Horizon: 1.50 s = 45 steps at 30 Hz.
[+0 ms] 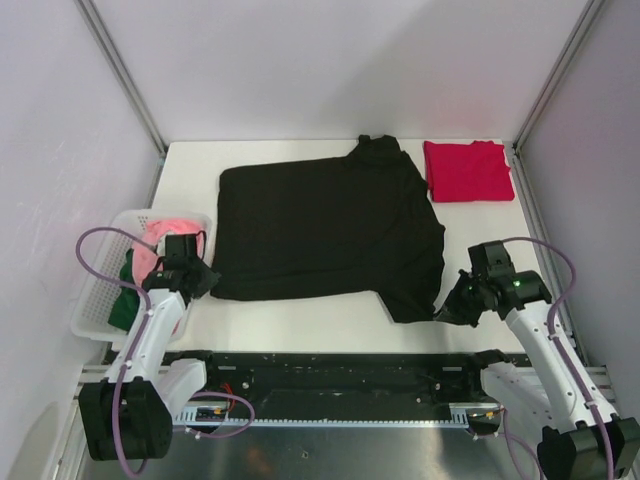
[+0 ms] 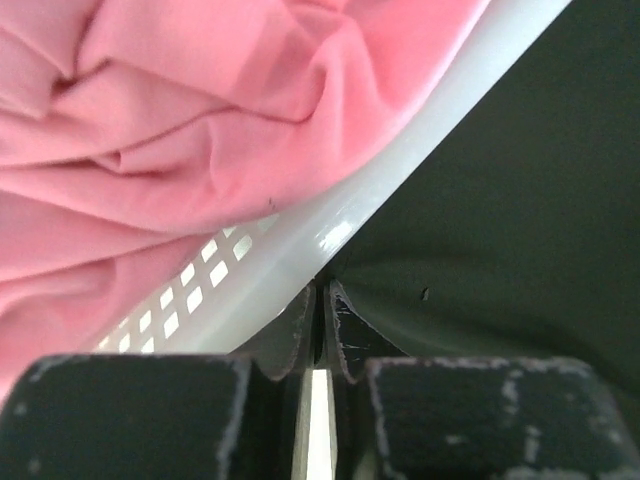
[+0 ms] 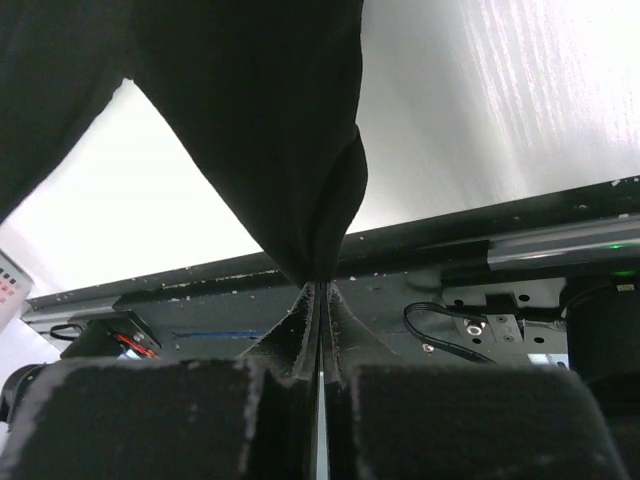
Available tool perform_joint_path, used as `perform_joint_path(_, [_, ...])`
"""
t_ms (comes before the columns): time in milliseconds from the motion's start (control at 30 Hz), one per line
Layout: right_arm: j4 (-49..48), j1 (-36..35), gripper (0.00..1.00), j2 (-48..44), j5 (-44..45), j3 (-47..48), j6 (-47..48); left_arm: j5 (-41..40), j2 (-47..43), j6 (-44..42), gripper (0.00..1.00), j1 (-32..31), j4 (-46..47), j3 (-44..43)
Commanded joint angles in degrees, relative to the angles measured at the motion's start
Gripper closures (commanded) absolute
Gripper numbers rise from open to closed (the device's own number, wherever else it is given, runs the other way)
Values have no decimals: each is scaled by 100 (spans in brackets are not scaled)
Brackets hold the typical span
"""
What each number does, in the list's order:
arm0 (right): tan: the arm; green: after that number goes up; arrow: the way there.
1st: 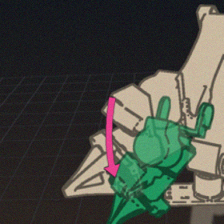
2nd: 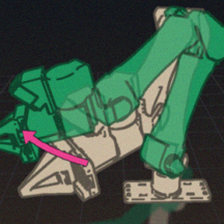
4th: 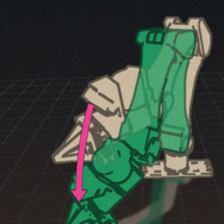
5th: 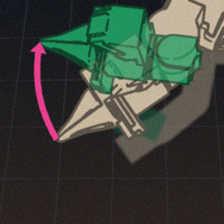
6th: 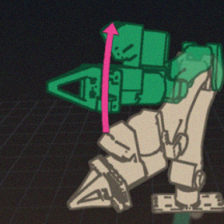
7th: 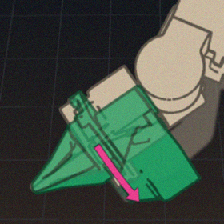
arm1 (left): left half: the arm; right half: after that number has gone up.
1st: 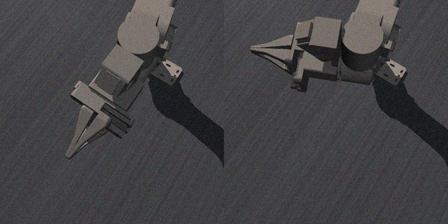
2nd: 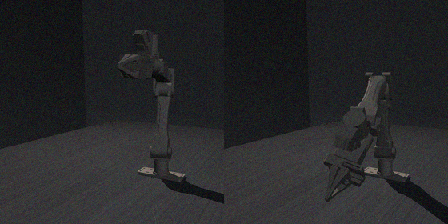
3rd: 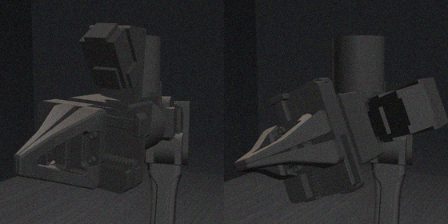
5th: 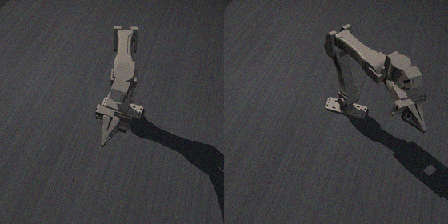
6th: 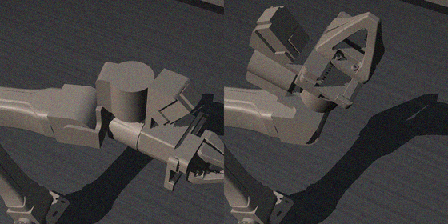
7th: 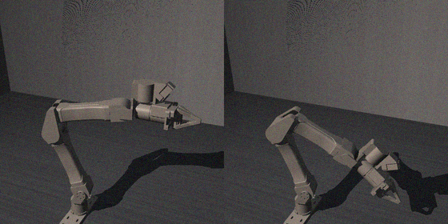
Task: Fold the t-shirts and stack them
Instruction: Flatten out the tshirt, then grap the side of the flattened tshirt closest away from the robot with both arms
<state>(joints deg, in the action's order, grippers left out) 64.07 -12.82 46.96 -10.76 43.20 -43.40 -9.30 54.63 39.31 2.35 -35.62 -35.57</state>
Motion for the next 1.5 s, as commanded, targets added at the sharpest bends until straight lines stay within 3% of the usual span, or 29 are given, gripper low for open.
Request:
perform_joint_path(0, [533, 366, 100, -39, -293, 350, 495, -203, -82, 455, 85, -17, -228, 217])
perform_joint_path(167, [727, 765, 99, -38, -534, 470, 857, -247, -286, 666, 56, -15, -363, 298])
perform_joint_path(267, [616, 747, 88, -8, -595, 476, 907, -187, -358, 678, 49, -37, -369, 304])
perform_joint_path(367, [371, 660, 78, 67, -528, 478, 914, -189, -304, 700, 50, -262, -376, 306])
perform_joint_path(467, [-55, 468, 74, 181, -411, 479, 784, -458, -268, 953, 53, -631, -419, 404])
perform_joint_path(733, [-780, -148, 74, 556, 11, 470, 480, -1209, -265, 1635, 63, -1012, -578, 735])
perform_joint_path(1467, [-1364, -126, 73, 1029, 115, 148, 807, -2063, 1130, 2129, 66, -1287, -531, 399])
